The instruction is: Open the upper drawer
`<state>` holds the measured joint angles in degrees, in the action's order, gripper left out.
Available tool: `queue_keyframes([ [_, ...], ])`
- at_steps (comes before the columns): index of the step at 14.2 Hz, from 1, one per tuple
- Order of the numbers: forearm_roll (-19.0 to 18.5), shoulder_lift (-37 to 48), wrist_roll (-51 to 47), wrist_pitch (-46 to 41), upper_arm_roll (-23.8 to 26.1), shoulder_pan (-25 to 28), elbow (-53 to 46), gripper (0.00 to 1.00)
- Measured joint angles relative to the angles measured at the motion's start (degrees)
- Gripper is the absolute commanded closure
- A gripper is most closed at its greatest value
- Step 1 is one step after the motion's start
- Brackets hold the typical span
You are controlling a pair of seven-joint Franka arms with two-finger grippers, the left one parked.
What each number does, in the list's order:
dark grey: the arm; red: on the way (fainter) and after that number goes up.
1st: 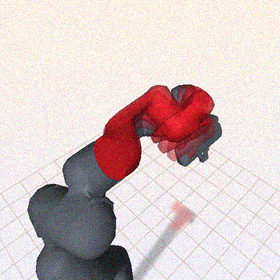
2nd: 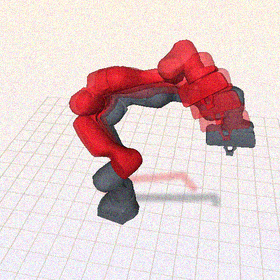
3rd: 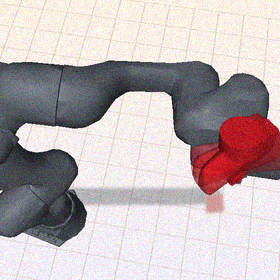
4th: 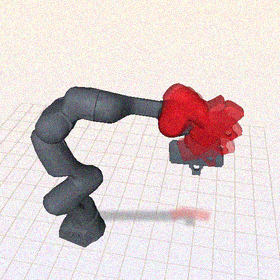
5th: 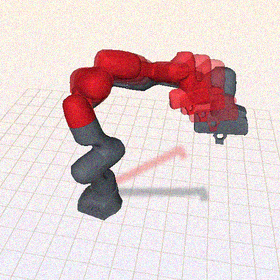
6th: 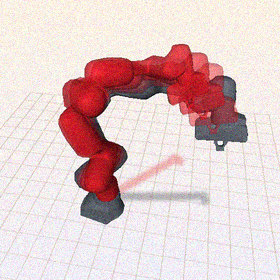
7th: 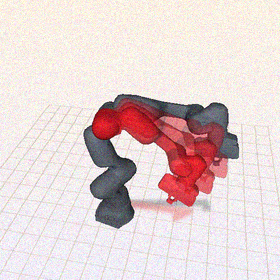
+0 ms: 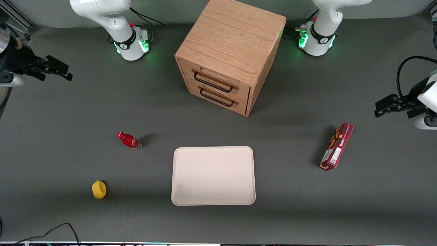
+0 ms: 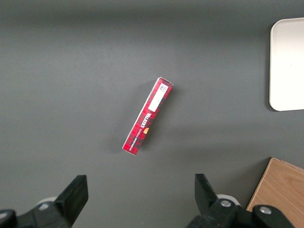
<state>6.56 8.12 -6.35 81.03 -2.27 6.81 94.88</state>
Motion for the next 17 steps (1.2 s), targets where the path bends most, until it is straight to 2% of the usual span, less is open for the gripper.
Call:
queue_keyframes([
  [5, 4.8, -4.8, 0.8, 0.8, 15.5, 0.8, -4.0, 0.0],
  [8, 5.4, -9.2, 5.3, 7.4, 24.2, 1.1, -6.1, 0.0],
  [9, 5.8, -10.6, 9.0, 8.4, 25.6, 1.2, -6.2, 0.0],
  [13, 13.1, -18.7, 22.7, 9.9, 26.3, 0.9, -6.2, 0.0],
  [17, 13.7, -27.1, 24.4, 13.5, 30.8, 1.1, -6.2, 0.0],
])
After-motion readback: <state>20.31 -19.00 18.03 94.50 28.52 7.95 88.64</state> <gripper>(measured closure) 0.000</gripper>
